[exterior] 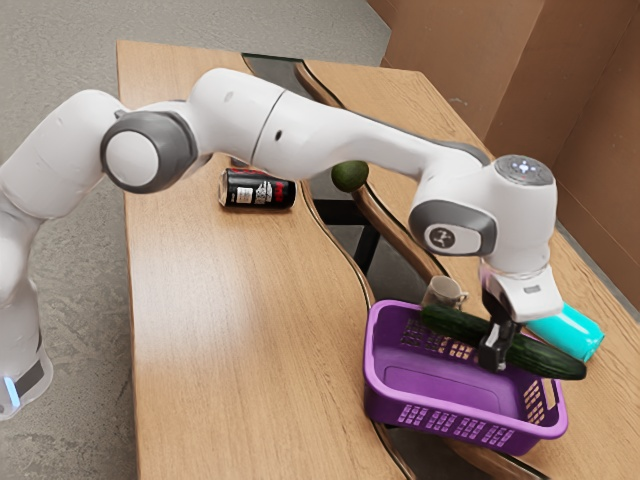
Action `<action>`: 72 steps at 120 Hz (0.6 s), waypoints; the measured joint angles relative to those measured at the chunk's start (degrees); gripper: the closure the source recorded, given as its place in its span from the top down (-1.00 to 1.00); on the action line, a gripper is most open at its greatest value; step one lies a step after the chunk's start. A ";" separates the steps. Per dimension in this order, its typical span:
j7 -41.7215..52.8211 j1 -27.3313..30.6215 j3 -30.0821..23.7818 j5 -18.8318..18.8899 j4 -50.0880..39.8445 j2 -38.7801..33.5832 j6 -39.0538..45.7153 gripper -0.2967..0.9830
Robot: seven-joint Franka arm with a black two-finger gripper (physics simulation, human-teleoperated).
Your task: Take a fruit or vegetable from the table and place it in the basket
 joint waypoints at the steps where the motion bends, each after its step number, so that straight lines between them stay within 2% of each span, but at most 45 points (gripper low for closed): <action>1: 0.07 -0.06 0.00 0.00 0.05 0.00 0.03 -0.30; 27: 1.39 -0.48 0.00 0.09 0.35 0.05 0.52 -0.31; 38: 1.95 -0.63 -0.04 0.51 0.36 0.04 0.58 0.06; 46: 2.31 -0.66 -0.04 0.69 0.36 0.01 0.62 0.24; 57: 2.68 -0.66 -0.04 0.91 0.36 -0.03 0.66 0.38; 72: 3.06 -0.66 -0.05 1.05 0.09 -0.83 0.34 0.47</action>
